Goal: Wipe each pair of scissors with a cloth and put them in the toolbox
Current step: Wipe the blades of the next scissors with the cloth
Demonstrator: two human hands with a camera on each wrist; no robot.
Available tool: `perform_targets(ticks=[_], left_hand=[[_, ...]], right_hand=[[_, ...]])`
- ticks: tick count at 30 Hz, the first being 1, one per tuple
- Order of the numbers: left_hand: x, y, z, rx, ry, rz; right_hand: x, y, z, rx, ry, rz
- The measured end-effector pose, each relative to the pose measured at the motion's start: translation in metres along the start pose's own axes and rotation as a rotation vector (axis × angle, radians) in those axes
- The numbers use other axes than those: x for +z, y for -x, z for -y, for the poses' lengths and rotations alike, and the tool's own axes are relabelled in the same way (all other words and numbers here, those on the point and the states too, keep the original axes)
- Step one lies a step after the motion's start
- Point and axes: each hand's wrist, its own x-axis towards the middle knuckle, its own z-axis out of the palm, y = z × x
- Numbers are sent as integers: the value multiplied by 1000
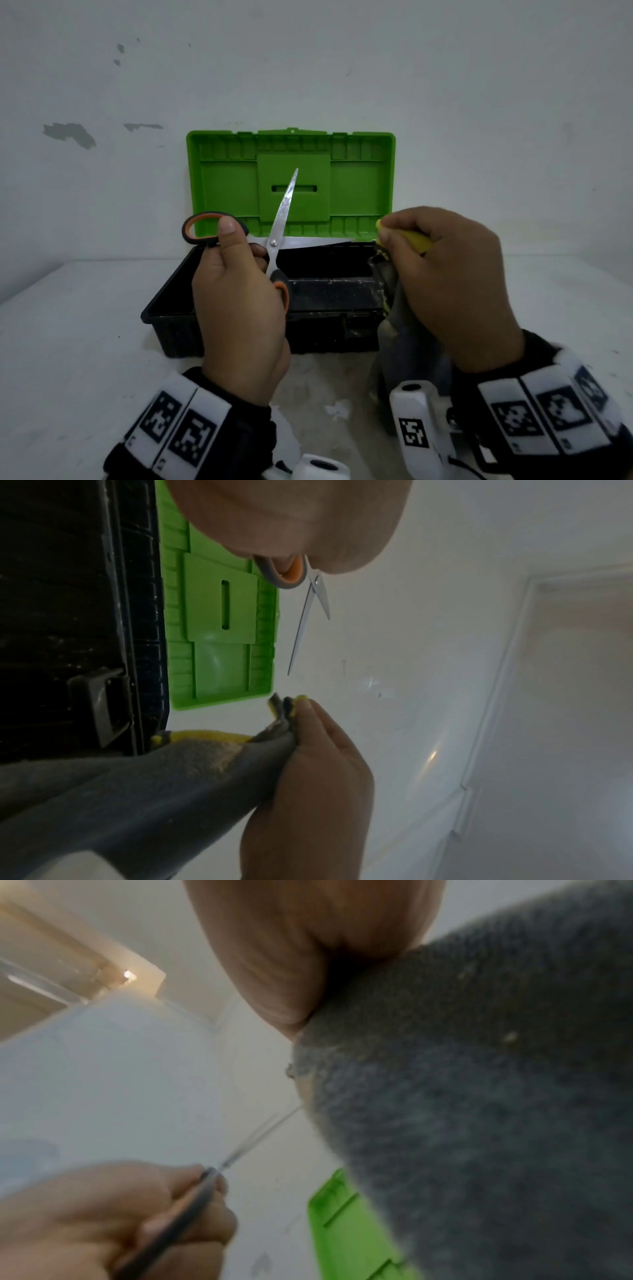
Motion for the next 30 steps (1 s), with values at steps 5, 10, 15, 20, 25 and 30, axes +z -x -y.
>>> perform_targets(ticks=[5, 10, 15, 20, 25, 30], left_hand=[[2, 3, 3, -41, 11, 25], [4, 8, 2, -118, -5, 51], [5, 10, 4, -164, -37, 60], [5, 13, 9, -174, -73, 76], [5, 11, 9, -205, -52, 66], [3, 7, 10, -202, -44, 42]], right_hand=[[-1, 7, 34, -93, -128, 15], [26, 25, 29, -310, -54, 57], [30, 30, 27, -341, 14, 5], [36, 35, 32, -382, -8, 44], [32, 32, 24, -398, 20, 22], [31, 29, 14, -363, 78, 35]])
